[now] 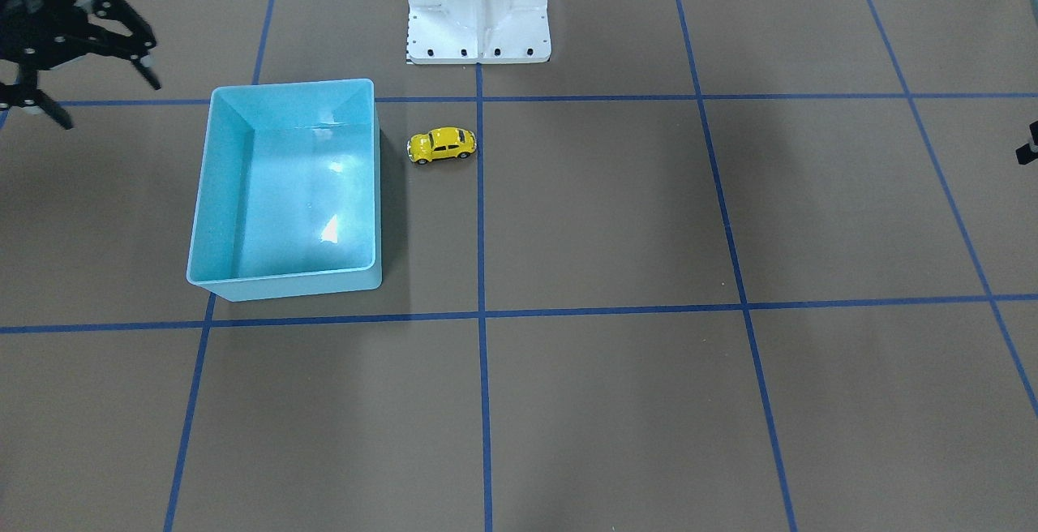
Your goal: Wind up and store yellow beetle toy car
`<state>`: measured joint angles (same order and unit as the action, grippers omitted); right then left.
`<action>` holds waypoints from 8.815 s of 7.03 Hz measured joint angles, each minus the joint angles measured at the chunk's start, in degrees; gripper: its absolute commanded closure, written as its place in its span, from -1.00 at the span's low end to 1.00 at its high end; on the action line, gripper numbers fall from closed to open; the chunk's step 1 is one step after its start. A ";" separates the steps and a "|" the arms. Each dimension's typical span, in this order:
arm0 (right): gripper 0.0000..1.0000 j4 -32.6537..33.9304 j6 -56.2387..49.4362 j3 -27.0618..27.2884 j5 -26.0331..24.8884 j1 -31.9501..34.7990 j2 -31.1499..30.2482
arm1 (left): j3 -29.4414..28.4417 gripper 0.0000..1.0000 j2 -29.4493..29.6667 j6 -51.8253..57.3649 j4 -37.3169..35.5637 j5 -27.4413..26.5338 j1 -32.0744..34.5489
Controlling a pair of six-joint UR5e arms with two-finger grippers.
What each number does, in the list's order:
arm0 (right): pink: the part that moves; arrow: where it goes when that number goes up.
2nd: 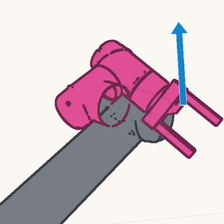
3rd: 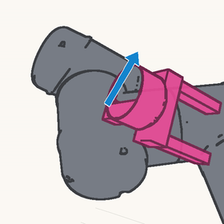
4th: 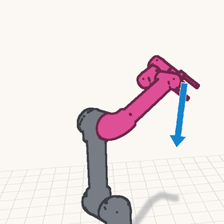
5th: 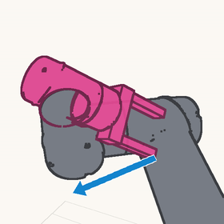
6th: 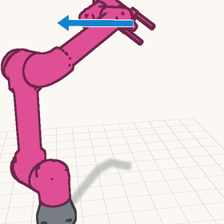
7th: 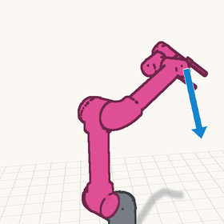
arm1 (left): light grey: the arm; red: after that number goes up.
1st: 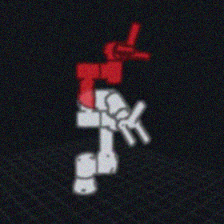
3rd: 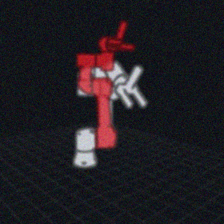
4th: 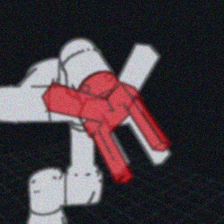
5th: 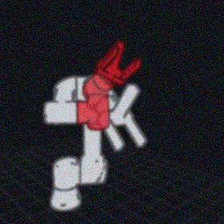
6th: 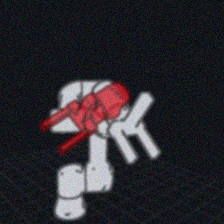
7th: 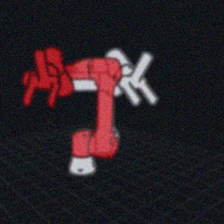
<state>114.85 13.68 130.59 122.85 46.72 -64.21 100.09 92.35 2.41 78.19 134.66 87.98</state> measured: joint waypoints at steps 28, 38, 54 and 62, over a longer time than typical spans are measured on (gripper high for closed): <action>1.00 -26.53 -28.74 -29.92 -24.44 -29.88 8.04 | -4.98 -1.00 -2.40 -0.39 1.71 1.57 1.27; 1.00 -12.53 -46.89 -10.40 -11.19 -5.57 2.77 | -5.25 -1.00 -3.05 -0.47 4.52 1.66 1.32; -1.00 -30.77 -35.29 -15.49 -7.14 -6.50 -7.58 | -5.44 -1.00 -2.80 -0.32 4.72 1.62 1.24; -1.00 -22.20 -4.85 -30.26 5.65 34.36 -17.10 | -5.43 -1.00 -2.96 -0.32 4.67 1.57 1.31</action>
<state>92.65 8.83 100.33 128.50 81.08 -81.31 94.66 89.39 2.09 82.86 136.23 89.29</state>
